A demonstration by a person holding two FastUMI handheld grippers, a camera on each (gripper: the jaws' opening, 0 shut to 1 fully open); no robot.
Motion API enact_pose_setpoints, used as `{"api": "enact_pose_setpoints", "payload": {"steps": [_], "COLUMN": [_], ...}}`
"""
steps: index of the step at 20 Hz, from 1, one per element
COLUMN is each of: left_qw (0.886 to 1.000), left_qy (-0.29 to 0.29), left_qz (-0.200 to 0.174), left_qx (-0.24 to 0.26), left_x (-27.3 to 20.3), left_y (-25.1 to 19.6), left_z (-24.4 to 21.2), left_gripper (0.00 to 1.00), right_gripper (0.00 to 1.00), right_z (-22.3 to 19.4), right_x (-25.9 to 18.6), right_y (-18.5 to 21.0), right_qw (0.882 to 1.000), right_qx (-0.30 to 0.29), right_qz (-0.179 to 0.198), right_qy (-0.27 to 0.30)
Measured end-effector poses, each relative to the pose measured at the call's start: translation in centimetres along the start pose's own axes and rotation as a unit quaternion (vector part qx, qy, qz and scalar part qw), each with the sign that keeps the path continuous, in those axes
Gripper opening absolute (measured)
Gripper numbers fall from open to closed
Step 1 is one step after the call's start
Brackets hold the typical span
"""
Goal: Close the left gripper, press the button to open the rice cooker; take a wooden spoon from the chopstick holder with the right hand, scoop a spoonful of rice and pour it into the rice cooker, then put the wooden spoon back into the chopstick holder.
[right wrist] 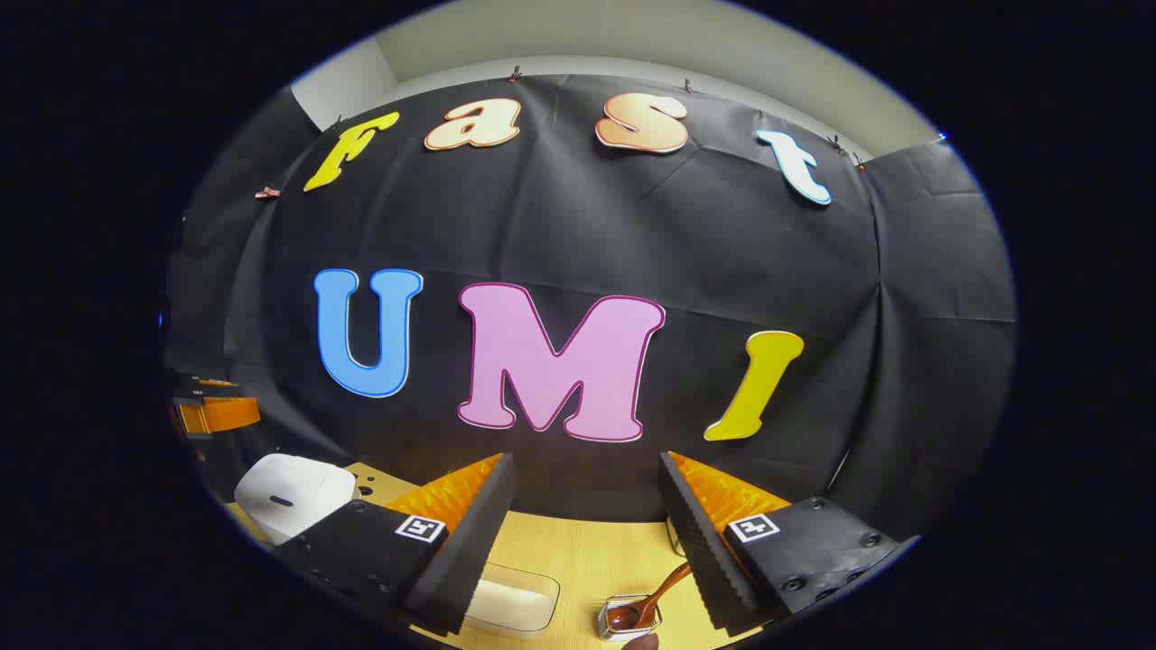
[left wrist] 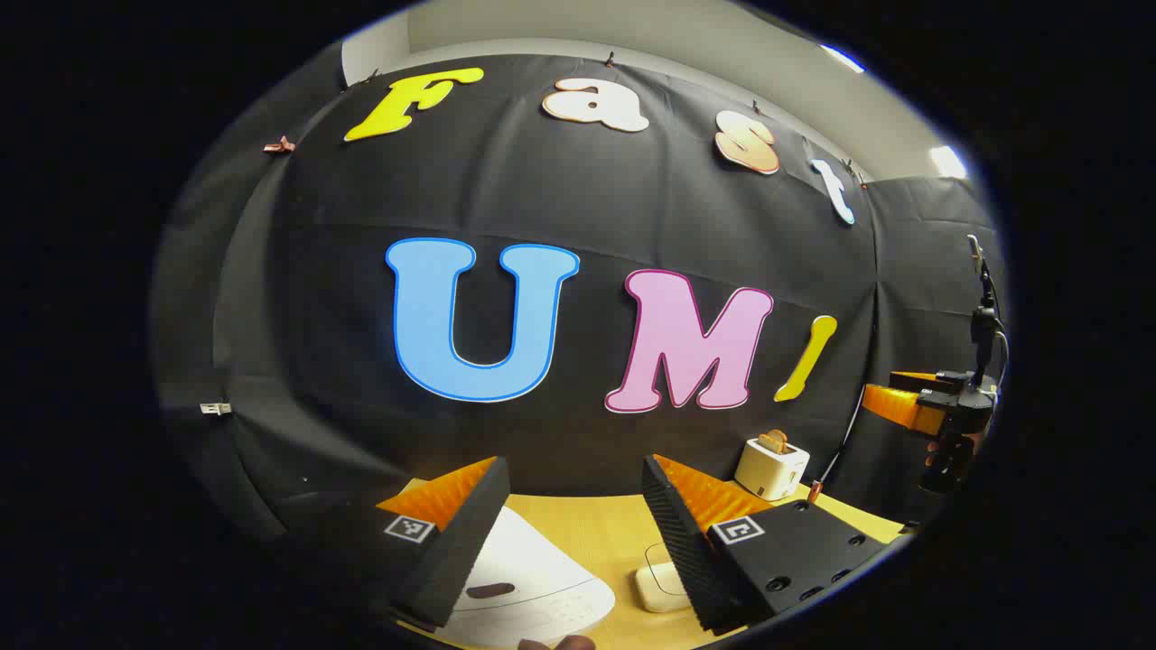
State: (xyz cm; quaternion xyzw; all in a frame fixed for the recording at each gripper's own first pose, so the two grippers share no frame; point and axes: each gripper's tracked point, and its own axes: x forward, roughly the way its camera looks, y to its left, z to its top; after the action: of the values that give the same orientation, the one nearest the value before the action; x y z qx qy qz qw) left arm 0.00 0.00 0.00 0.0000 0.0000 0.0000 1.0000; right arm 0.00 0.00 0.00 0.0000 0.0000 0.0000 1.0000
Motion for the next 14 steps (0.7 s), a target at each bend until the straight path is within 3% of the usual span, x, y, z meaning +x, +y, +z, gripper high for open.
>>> {"api": "enact_pose_setpoints", "payload": {"steps": [14], "left_qw": [1.0], "left_qy": [-0.005], "left_qz": [-0.005], "left_qx": [0.0], "left_x": [-0.33], "left_y": [-0.19], "left_z": [0.22], "left_gripper": [0.95], "right_gripper": [0.97], "right_z": [0.2], "right_x": [-0.72], "right_y": [-0.28], "right_qw": [1.0], "right_qx": [0.002], "right_qz": [-0.001], "right_qy": [-0.003]}}
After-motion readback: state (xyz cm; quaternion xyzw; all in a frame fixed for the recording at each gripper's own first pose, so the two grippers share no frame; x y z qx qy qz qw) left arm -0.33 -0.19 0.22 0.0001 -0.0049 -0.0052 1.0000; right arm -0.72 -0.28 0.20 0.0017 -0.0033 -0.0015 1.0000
